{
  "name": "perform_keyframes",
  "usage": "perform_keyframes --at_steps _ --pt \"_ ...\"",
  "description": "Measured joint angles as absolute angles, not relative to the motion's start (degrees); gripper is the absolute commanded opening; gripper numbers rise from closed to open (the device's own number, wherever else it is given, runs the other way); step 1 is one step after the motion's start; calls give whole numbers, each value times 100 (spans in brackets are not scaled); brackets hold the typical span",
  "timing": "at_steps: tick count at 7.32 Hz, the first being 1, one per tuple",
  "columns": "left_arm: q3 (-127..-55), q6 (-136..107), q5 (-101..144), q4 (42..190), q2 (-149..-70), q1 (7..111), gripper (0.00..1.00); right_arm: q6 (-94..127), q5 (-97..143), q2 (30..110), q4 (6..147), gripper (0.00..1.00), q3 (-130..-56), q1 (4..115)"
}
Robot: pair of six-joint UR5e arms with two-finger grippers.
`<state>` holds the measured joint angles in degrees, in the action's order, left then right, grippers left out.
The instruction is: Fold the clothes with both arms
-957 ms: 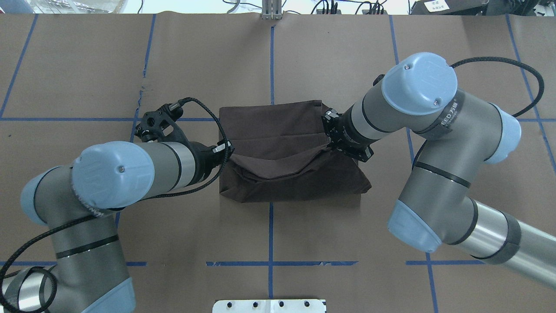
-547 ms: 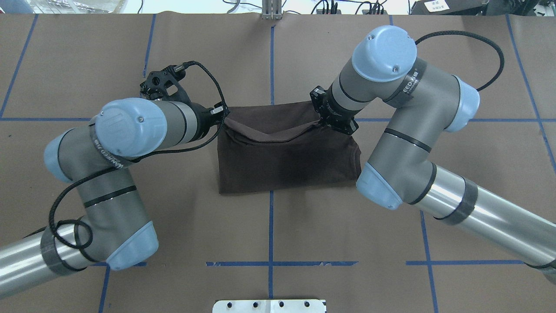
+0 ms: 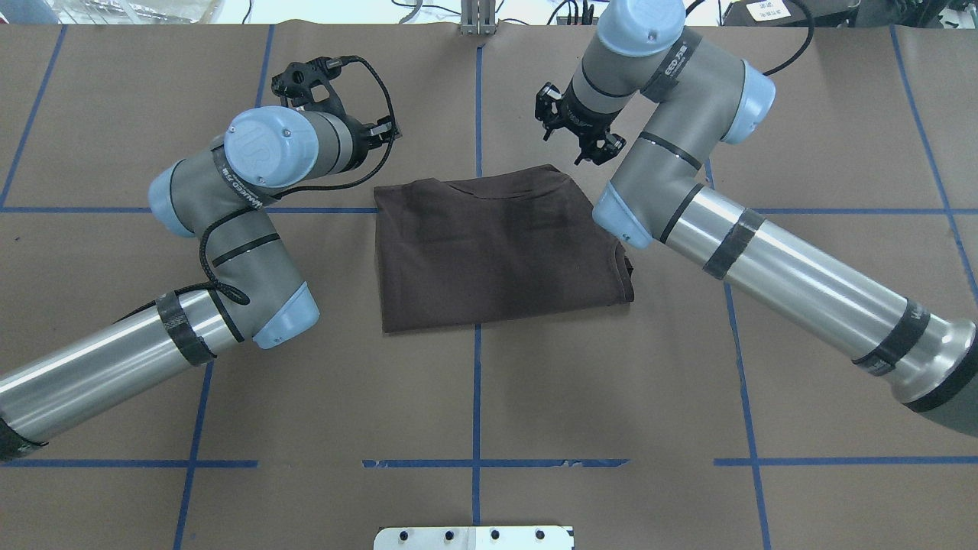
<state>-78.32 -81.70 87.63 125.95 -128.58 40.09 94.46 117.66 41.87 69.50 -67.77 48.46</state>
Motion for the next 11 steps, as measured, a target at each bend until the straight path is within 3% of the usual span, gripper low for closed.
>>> perform_keyframes --at_steps 2,5,11 --pt "-8187 -7638 9225 12724 -12481 4263 100 8999 12277 4354 6883 100 -6799 5273" --pt "-8800 -5900 10717 12766 -11497 5055 100 7263 12583 5479 6888 100 -7451 5964" --pt "-9049 -1077 13605 12025 -9341 8280 100 2430 13537 7919 7159 100 -8223 8334"
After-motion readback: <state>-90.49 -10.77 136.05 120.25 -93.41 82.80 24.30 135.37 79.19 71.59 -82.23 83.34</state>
